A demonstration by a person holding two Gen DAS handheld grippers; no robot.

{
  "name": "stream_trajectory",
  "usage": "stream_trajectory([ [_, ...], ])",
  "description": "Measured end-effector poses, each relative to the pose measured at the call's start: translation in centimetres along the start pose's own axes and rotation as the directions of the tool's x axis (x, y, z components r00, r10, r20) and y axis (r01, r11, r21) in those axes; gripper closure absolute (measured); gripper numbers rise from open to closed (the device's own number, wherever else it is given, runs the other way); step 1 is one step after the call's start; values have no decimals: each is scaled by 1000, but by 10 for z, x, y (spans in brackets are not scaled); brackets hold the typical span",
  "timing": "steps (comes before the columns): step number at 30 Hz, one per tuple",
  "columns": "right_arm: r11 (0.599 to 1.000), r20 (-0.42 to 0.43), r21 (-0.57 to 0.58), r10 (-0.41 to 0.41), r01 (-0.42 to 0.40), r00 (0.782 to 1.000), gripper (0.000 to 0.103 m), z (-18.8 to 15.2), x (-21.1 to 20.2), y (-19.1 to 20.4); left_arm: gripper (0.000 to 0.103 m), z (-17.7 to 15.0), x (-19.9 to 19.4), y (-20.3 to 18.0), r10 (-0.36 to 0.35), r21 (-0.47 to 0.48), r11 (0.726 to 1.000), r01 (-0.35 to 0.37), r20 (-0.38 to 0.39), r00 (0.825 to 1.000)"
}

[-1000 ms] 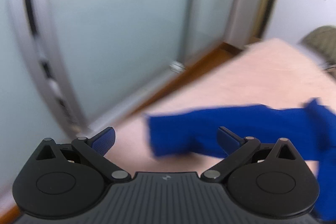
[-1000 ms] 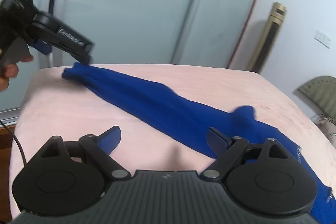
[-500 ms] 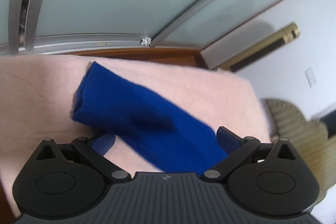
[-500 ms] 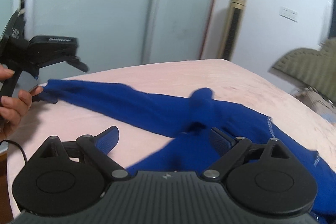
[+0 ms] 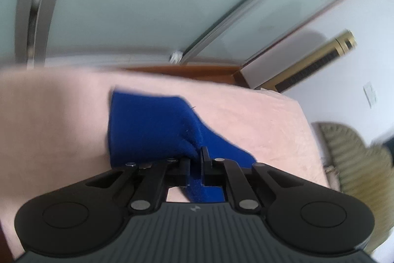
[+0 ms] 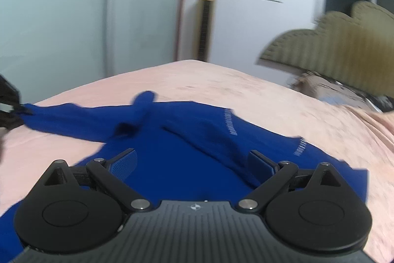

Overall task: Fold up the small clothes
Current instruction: 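Grasp the other sleeve with the left gripper and lift it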

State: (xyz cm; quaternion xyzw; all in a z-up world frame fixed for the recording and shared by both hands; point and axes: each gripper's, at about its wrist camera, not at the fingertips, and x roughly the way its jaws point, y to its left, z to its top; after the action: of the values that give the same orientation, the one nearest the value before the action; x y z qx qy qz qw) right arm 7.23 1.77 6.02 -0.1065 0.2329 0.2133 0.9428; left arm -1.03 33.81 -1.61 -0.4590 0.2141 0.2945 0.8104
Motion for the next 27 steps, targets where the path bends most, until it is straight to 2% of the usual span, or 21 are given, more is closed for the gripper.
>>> stream_trajectory([
  [3, 999, -5, 38, -39, 39, 999, 5, -8, -1, -21, 96, 9, -16, -25, 21, 112, 993, -31, 91, 996],
  [5, 996, -13, 63, -60, 61, 998, 5, -14, -3, -32, 96, 21, -24, -37, 40, 148, 987, -64, 155, 987],
  [10, 991, -29, 110, -75, 78, 997, 5, -30, -7, -52, 96, 54, -35, -79, 96, 240, 954, -181, 329, 939],
  [12, 988, -36, 129, -78, 82, 996, 5, -36, -8, -57, 96, 57, -36, -103, 84, 300, 932, -206, 374, 924],
  [15, 983, -40, 164, -82, 88, 996, 5, -42, -9, -63, 96, 46, -36, -147, 4, 413, 895, -169, 372, 928],
  [17, 979, -41, 181, -90, 96, 995, 5, -45, -10, -67, 96, 27, -33, -181, -67, 514, 849, -122, 334, 940],
  [21, 974, -44, 195, -104, 111, 994, 5, -50, -16, -71, 96, -29, -26, -242, -200, 686, 728, -13, 230, 953],
  [24, 972, -49, 200, -119, 127, 992, 5, -54, -22, -75, 96, -75, -15, -280, -261, 775, 630, 52, 148, 954],
  [27, 966, -54, 214, -135, 143, 989, 5, -59, -28, -80, 96, -114, -5, -307, -283, 823, 558, 110, 64, 957],
])
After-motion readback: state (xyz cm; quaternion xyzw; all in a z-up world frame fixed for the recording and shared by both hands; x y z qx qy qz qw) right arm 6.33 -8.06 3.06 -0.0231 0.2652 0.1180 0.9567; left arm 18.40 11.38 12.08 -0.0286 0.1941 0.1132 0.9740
